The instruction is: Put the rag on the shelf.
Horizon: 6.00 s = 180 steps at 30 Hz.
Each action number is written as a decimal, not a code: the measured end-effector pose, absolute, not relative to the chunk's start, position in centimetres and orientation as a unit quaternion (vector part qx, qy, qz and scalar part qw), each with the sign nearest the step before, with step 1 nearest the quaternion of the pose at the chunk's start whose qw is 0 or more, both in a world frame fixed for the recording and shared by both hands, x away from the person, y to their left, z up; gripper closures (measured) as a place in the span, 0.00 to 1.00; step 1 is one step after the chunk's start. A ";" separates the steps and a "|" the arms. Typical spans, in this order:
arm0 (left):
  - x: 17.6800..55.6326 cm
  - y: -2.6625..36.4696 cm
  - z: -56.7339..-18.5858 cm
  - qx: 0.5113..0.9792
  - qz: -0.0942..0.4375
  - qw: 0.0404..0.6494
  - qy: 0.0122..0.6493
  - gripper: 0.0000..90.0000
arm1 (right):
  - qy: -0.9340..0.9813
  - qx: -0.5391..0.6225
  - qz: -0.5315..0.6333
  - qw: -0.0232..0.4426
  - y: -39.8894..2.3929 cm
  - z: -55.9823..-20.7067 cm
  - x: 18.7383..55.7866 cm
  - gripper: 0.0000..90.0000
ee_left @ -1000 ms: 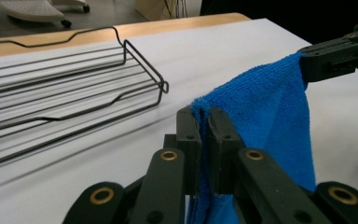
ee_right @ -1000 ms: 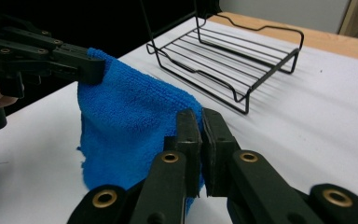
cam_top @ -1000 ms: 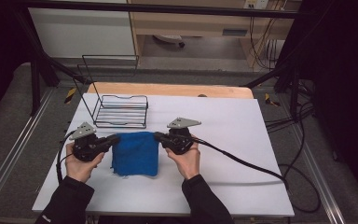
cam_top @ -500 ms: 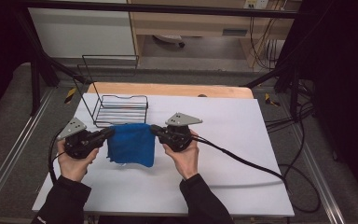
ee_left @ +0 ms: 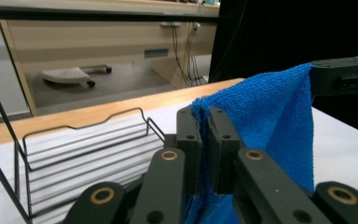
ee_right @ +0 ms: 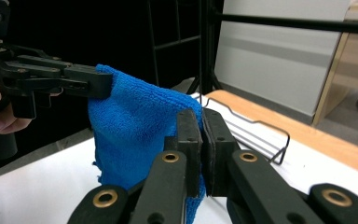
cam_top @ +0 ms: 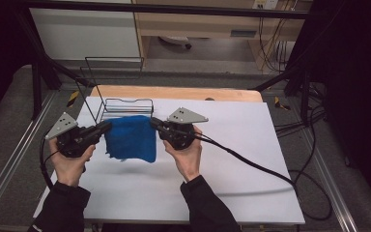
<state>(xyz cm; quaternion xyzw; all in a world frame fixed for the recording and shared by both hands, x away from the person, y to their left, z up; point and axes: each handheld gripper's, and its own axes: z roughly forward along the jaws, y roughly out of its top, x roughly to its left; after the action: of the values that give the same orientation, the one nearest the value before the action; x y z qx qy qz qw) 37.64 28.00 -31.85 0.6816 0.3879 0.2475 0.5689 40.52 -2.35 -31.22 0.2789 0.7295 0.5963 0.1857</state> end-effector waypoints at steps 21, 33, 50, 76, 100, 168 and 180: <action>39.5 30.4 -26.8 0.624 0.294 0.618 0.376 0.95 | 0.701 0.245 0.626 0.238 0.4 -25.8 42.3 0.97; 40.9 30.9 -24.7 0.597 0.309 0.642 0.369 0.95 | 0.670 0.239 0.654 0.258 1.3 -23.6 43.4 0.98; 43.1 31.9 -20.6 0.568 0.329 0.661 0.364 0.95 | 0.651 0.226 0.666 0.285 3.0 -18.8 45.6 0.98; 48.6 32.8 -15.5 0.554 0.352 0.653 0.379 0.95 | 0.650 0.228 0.656 0.307 4.9 -14.6 50.6 0.98; 51.2 33.3 -19.1 0.572 0.352 0.636 0.379 0.95 | 0.684 0.236 0.621 0.302 5.4 -17.7 53.9 0.97; 46.3 33.8 -25.2 0.732 0.252 0.486 0.405 1.00 | 0.818 0.203 0.502 0.191 5.8 -23.5 48.3 0.95; 46.9 33.3 -26.7 0.737 0.262 0.473 0.405 1.00 | 0.793 0.226 0.544 0.153 5.4 -23.9 48.8 0.78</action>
<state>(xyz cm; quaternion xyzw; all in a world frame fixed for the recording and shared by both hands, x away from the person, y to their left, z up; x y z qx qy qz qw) 46.89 33.32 -26.71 0.7374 0.4054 0.2616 0.4727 48.78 5.37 -23.87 0.2262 0.7933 0.5442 0.1530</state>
